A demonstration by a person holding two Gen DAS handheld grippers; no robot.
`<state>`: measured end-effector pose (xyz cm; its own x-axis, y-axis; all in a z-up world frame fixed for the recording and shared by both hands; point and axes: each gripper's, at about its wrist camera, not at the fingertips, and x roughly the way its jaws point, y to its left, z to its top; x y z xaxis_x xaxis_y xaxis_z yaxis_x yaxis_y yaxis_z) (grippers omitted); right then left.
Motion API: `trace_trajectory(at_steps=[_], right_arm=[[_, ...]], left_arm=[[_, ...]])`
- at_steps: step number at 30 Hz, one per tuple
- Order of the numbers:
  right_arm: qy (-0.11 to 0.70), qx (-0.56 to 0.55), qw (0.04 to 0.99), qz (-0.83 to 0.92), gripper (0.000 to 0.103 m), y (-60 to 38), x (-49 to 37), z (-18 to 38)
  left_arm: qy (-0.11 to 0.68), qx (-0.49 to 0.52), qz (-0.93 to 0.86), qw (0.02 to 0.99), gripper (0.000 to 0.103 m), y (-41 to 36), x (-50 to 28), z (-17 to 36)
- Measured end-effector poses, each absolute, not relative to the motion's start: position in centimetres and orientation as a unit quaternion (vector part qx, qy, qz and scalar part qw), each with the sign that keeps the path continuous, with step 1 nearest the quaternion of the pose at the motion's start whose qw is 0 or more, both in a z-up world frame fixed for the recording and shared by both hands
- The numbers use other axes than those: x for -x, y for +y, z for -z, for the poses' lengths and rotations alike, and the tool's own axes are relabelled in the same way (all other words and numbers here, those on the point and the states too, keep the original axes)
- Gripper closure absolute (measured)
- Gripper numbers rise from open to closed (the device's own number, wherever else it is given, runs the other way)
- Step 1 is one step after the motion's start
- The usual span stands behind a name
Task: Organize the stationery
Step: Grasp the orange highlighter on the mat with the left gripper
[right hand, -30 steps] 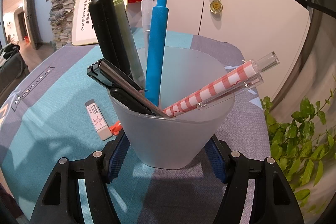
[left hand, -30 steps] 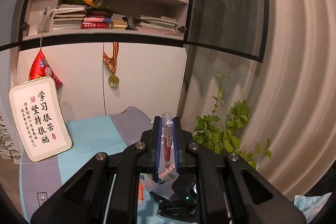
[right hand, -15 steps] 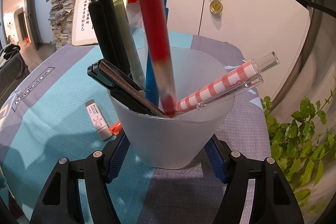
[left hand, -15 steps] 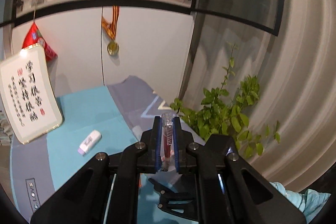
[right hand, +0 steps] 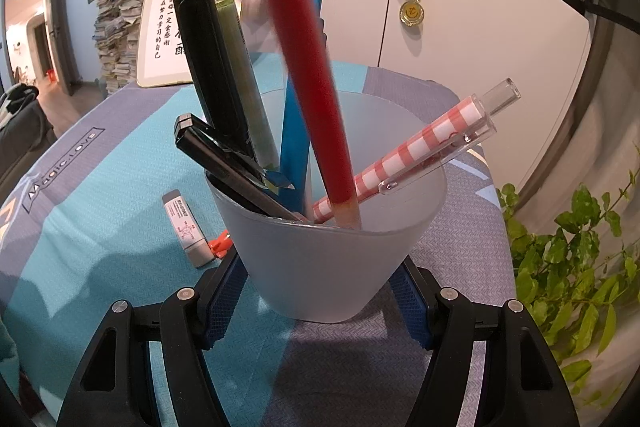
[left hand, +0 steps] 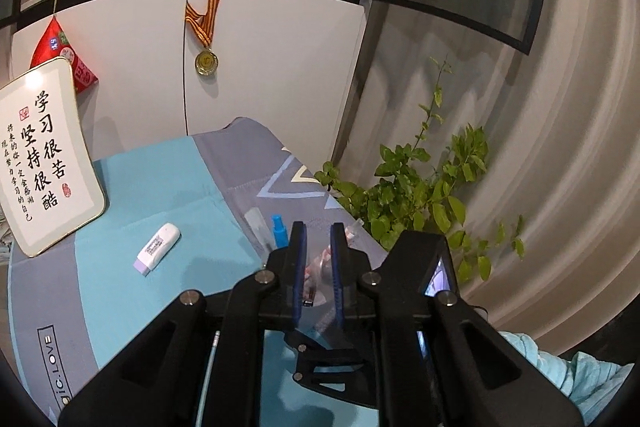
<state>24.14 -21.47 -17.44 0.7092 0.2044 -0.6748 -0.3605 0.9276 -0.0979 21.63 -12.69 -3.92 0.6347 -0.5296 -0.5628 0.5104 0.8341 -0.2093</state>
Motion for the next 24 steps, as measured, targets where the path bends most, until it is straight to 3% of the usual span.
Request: trace_trajectory(at_steps=[5,24], right_arm=[[0.349,0.111,0.918,-0.155,0.033,-21.5,-24.1,17.5],[0.353,0.095,0.922,-0.13,0.033,-22.5,-24.5,17.4]], left_arm=[[0.298,0.021,0.272,0.915,0.07,-10.6,-20.9,3.4],[0.409,0.017,0.196,0.891,0.071,-6.5,-22.1,12.4]])
